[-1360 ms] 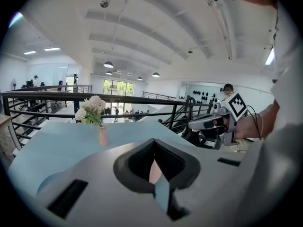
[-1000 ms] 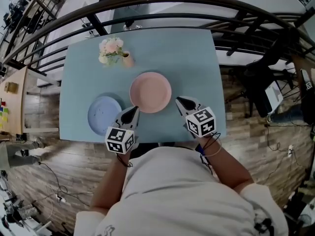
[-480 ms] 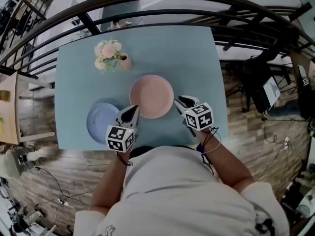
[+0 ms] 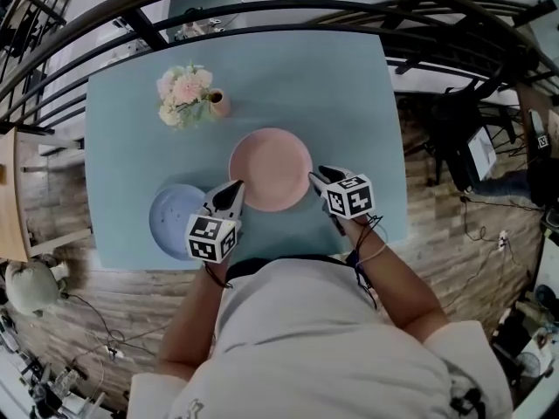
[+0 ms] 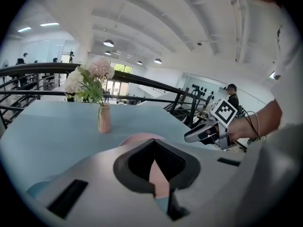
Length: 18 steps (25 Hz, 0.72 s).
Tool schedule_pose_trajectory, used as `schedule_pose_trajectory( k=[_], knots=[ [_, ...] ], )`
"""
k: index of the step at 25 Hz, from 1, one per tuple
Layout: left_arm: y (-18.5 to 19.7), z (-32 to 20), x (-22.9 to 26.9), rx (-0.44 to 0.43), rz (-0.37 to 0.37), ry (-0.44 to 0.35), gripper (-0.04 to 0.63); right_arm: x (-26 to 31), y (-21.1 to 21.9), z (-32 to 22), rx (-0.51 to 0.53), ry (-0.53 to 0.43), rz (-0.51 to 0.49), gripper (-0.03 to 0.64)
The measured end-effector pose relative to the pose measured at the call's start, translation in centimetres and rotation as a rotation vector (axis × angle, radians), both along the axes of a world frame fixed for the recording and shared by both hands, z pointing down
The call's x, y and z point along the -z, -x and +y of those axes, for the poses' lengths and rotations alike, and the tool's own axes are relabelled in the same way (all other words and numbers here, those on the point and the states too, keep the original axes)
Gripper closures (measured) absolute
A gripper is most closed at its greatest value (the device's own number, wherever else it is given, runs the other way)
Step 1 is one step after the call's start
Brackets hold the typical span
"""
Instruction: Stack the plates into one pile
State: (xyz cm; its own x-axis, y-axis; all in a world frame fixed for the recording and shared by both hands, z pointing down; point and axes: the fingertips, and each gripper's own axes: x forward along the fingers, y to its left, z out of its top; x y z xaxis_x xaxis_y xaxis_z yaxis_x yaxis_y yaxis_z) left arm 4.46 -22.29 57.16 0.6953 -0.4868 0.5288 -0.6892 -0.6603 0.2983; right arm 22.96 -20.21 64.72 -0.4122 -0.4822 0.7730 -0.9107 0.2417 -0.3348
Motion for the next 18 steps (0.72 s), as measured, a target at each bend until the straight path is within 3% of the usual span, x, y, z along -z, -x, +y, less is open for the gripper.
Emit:
schedule_pose_trajectory(
  k=[18],
  knots=[
    [1.0, -2.5, -4.9, 0.012, -0.024, 0.099, 0.591, -8.1, -0.6, -1.8, -0.038, 0.213, -0.015, 0.474]
  ],
)
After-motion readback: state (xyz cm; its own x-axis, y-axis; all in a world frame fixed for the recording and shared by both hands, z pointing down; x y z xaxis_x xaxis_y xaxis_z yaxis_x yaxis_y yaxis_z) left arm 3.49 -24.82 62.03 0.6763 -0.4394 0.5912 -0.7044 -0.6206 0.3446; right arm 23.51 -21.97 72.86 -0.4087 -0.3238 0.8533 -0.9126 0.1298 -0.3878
